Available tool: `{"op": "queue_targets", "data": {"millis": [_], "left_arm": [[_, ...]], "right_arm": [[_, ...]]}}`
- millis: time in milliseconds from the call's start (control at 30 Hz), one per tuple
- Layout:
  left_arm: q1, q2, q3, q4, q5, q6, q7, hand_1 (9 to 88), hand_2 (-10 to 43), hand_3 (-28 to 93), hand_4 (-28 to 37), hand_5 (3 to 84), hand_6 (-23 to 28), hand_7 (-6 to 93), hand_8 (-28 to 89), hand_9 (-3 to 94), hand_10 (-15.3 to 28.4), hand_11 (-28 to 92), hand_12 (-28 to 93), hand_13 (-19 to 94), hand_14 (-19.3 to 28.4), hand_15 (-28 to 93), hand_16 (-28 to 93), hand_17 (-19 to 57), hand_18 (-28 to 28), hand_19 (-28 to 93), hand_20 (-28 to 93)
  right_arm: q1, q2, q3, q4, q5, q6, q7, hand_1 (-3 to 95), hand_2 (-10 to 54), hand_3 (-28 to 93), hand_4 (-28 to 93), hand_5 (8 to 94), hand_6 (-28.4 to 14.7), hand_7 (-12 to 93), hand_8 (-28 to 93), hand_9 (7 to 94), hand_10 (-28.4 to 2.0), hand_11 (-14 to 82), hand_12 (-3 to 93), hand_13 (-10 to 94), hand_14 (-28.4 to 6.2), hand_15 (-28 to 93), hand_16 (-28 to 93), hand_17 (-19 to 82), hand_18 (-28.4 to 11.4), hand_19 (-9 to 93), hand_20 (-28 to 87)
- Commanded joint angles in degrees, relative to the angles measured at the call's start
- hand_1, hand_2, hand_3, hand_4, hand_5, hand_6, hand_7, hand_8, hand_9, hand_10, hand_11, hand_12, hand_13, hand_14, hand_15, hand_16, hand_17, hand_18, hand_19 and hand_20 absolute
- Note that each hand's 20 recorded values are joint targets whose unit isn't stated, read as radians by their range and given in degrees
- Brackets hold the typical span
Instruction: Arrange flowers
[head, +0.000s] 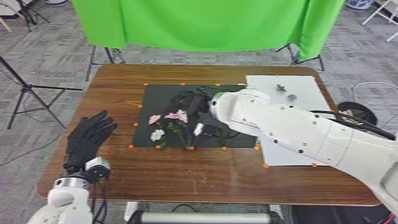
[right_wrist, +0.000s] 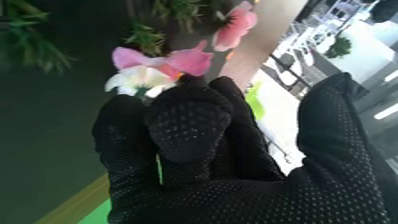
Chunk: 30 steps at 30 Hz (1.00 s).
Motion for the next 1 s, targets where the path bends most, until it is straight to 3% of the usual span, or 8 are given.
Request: {"op": "queue_targets", "data": {"millis": [33,467,1000], "left_arm": [[0.5,-0.41,0.0,0.07,-0.09,-0.15,-0.07,17.2,-2.5,71,-28.3,47.4,4.7,10.9,-7,45.6,13.3,18,13,38,17.8,23,2,7.6,14.3,9,18],[0.9,-0.44,-0.22,-0.23,-0.07,-0.2,-0.15,17.2,-2.6,71,-28.3,47.3,4.7,11.0,-7,45.6,13.2,18,13,38,17.8,23,2,7.6,14.3,9,18],[0.4,-0.28,0.12,0.08,0.03,-0.43,-0.5,17.2,-2.5,71,-28.3,47.4,4.7,11.1,-7,45.5,13.3,19,13,38,17.8,23,2,7.6,14.2,9,18]], "right_arm": [[0.7,1.8,0.8,0.5,-1.2,1.6,2.0,17.1,19.2,68,-16,44.3,-4.9,10,-7,48.2,-11.5,5.7,6.9,88,-5.4,65,27,61,-18.2,93,55],[1.4,5.0,1.9,-1.0,-0.4,3.1,3.7,17.5,17.3,68,-15,45.3,-5.3,9,-7,49.3,-12.1,5.8,7.1,88,-5.2,65,27,61,-18.2,93,55],[-0.4,4.2,1.8,-1.1,0.7,3.0,3.5,17.9,16.7,68,-15,45.6,-5.3,9,-7,49.6,-12.1,5.8,7.2,88,-5.2,65,27,61,-18.0,93,55]]}}
